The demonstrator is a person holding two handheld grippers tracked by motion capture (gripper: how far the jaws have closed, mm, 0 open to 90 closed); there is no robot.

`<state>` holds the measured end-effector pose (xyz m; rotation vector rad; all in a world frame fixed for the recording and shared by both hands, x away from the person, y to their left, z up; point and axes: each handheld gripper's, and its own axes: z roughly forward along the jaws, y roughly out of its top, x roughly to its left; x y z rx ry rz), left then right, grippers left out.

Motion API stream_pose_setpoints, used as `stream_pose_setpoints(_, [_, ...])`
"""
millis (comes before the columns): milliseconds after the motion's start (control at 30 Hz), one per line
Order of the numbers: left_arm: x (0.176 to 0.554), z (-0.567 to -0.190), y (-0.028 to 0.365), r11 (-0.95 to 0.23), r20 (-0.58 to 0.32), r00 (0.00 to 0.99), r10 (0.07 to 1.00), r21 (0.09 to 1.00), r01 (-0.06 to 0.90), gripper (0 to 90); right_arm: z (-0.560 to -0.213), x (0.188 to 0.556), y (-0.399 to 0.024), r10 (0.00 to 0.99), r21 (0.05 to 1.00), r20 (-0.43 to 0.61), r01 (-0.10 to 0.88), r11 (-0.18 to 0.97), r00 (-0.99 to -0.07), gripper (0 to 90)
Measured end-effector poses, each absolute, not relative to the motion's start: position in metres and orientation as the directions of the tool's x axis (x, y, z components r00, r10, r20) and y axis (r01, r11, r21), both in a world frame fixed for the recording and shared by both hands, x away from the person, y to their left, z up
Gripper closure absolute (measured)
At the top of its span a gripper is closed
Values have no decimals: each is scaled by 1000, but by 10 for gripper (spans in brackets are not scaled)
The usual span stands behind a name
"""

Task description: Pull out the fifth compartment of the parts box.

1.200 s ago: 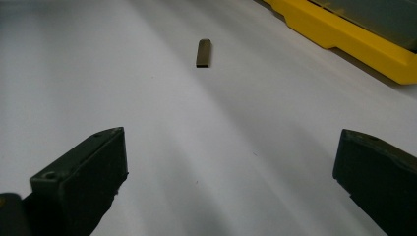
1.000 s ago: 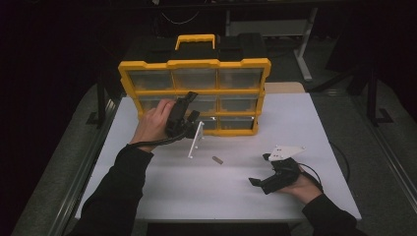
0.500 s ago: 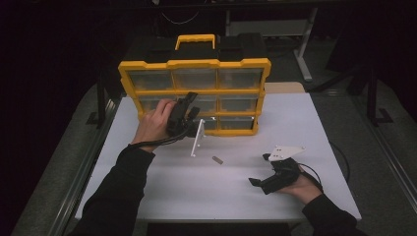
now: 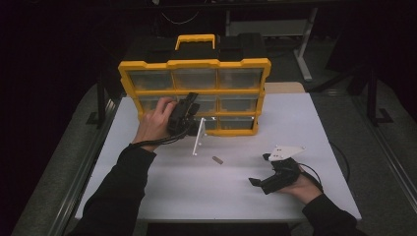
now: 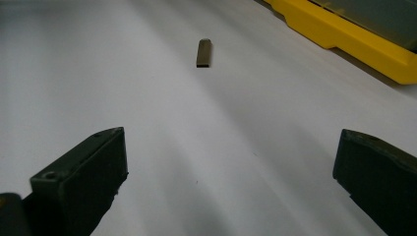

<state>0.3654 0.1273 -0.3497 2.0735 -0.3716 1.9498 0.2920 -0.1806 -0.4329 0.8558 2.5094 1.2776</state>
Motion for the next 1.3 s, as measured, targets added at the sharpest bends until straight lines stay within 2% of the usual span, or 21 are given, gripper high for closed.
stream_pose_setpoints(567, [368,-351,123,-942,997,78,6,32,-333,659,-433,292,-181,576,791,83,406,458,-813,0])
stream_pose_setpoints(1300, [369,-350,121,-953,996,84,17,41,-301,769,-433,292,-181,576,792,82,404,457,-813,0])
